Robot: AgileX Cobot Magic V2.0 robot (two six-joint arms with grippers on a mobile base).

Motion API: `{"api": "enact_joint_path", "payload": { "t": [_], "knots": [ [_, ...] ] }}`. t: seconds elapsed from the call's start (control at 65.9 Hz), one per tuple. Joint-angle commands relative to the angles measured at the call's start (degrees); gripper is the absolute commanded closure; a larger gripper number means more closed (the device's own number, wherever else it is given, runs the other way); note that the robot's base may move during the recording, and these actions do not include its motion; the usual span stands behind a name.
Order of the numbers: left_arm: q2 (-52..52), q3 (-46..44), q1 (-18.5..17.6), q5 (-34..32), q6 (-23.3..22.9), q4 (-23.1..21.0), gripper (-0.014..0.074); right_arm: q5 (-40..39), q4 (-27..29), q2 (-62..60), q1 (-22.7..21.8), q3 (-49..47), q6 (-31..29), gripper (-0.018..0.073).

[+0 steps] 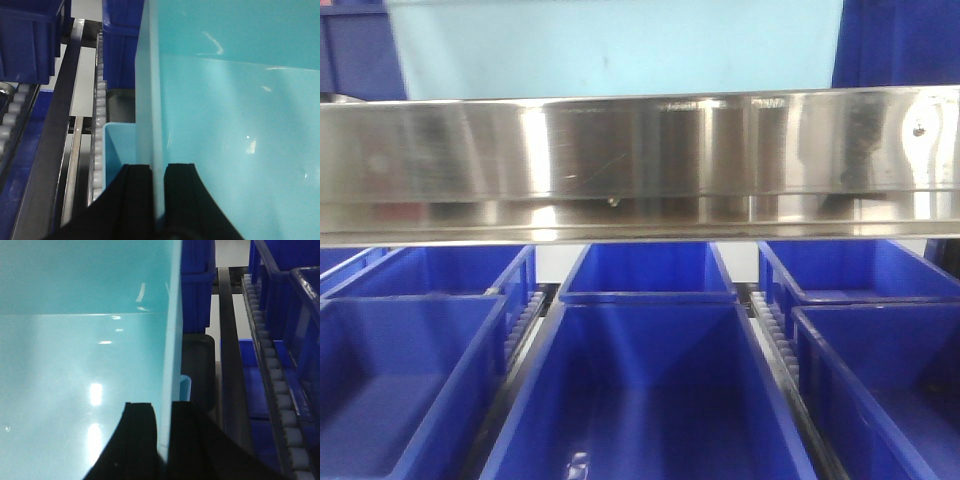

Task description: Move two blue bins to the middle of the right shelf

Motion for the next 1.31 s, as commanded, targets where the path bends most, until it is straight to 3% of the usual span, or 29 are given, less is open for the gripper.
{"api": "enact_joint_path", "payload": {
  "t": [0.0,1.291],
  "knots": [
    [-0.84,-0.45,0.1,-2.91,-0.41,0.04,0.0707,-2.25,-0.98,-0.57,-0.04,-0.57,-0.5,0.0721],
    [-0.84,-0.45,0.1,-2.91,-0.41,0.04,0.0707,-2.25,-0.98,-0.57,-0.04,-0.57,-0.5,0.0721]
  ]
}}
